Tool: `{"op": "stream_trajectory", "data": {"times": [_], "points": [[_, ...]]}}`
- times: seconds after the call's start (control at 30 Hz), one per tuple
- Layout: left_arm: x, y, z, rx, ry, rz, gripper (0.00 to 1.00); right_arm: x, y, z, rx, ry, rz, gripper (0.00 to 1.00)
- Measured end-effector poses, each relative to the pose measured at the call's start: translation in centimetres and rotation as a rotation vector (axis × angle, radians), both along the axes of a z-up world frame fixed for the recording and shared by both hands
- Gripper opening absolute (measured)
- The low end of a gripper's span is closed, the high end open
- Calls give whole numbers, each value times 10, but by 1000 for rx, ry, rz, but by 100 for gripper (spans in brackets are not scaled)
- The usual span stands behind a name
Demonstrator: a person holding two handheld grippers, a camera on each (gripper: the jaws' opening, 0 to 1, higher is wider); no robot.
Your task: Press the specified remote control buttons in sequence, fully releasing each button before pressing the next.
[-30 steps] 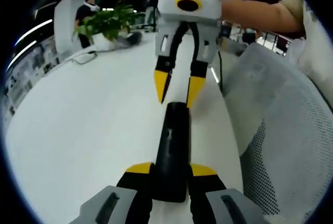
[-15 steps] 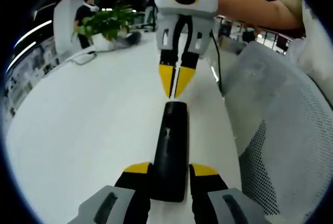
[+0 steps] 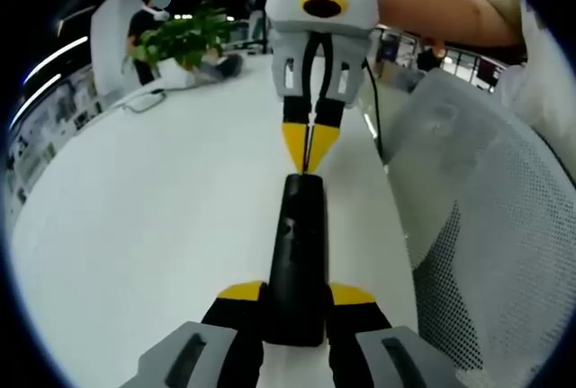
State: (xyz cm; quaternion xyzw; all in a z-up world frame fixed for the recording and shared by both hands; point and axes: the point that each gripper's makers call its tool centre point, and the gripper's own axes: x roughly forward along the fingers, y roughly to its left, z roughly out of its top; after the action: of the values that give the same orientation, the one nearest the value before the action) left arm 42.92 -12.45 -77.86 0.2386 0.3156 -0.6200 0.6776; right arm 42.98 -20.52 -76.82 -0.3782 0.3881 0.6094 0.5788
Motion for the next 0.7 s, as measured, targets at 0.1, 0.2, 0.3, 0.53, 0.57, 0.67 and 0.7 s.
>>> {"op": "stream_trajectory", "data": {"times": [0.1, 0.2, 0.3, 0.53, 0.57, 0.67, 0.7], "points": [[0, 0, 0, -6, 2, 3, 25, -1, -1, -2, -12, -1, 6, 0], [0, 0, 0, -12, 4, 7, 25, -1, 0, -1, -14, 1, 9, 0], [1, 0, 0, -14, 4, 8, 25, -1, 1, -3, -24, -1, 15, 0], [1, 0, 0, -21, 5, 10, 25, -2, 0, -6, -55, -7, 38, 0], [0, 0, 0, -22, 5, 10, 25, -2, 0, -6, -58, -7, 39, 0], [0, 1, 0, -26, 6, 10, 25, -1, 0, -6, -72, 1, 35, 0], [0, 0, 0, -27, 6, 10, 25, -1, 0, -6, -78, 4, 35, 0]]}}
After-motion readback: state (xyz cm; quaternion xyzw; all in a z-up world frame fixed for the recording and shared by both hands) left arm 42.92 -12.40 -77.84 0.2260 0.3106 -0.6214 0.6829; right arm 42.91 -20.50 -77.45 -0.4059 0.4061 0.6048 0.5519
